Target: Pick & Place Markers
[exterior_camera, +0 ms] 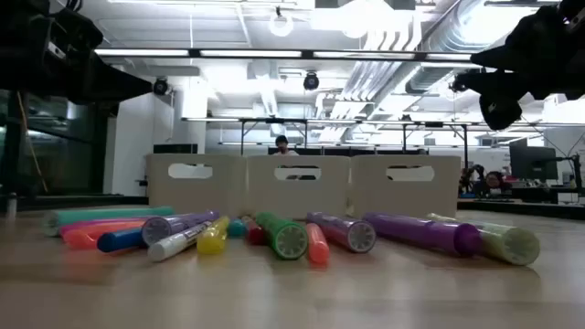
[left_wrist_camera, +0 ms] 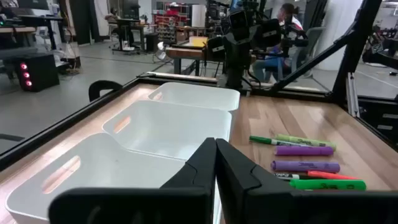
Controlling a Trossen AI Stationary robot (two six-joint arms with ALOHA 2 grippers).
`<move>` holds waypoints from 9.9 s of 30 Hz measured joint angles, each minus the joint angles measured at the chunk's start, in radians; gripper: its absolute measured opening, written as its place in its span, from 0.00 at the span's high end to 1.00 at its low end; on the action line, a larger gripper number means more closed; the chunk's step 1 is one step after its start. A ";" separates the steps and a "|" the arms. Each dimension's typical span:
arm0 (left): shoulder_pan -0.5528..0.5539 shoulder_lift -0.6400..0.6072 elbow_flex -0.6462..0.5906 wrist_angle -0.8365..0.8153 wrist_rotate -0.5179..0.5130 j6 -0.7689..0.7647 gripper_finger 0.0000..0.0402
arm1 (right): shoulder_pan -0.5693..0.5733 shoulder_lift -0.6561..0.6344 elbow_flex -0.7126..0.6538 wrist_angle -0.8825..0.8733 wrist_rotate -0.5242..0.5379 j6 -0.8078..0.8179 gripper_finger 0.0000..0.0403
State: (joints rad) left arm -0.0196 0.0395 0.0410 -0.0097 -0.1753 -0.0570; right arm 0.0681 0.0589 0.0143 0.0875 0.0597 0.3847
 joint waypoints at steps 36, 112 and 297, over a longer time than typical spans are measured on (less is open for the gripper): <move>0.000 0.000 0.000 0.000 0.000 0.000 0.98 | 0.000 0.000 0.000 0.000 0.000 0.000 0.64; 0.000 0.000 0.000 0.000 0.000 0.000 0.98 | 0.000 0.000 0.000 0.000 0.000 0.000 0.64; 0.000 0.000 0.000 0.000 0.000 0.000 0.98 | 0.343 2.086 1.443 -0.986 -0.158 1.553 0.70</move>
State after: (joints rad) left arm -0.0196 0.0398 0.0407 -0.0093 -0.1753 -0.0570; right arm 0.4108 2.1448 1.4571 -0.8980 -0.0988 1.9382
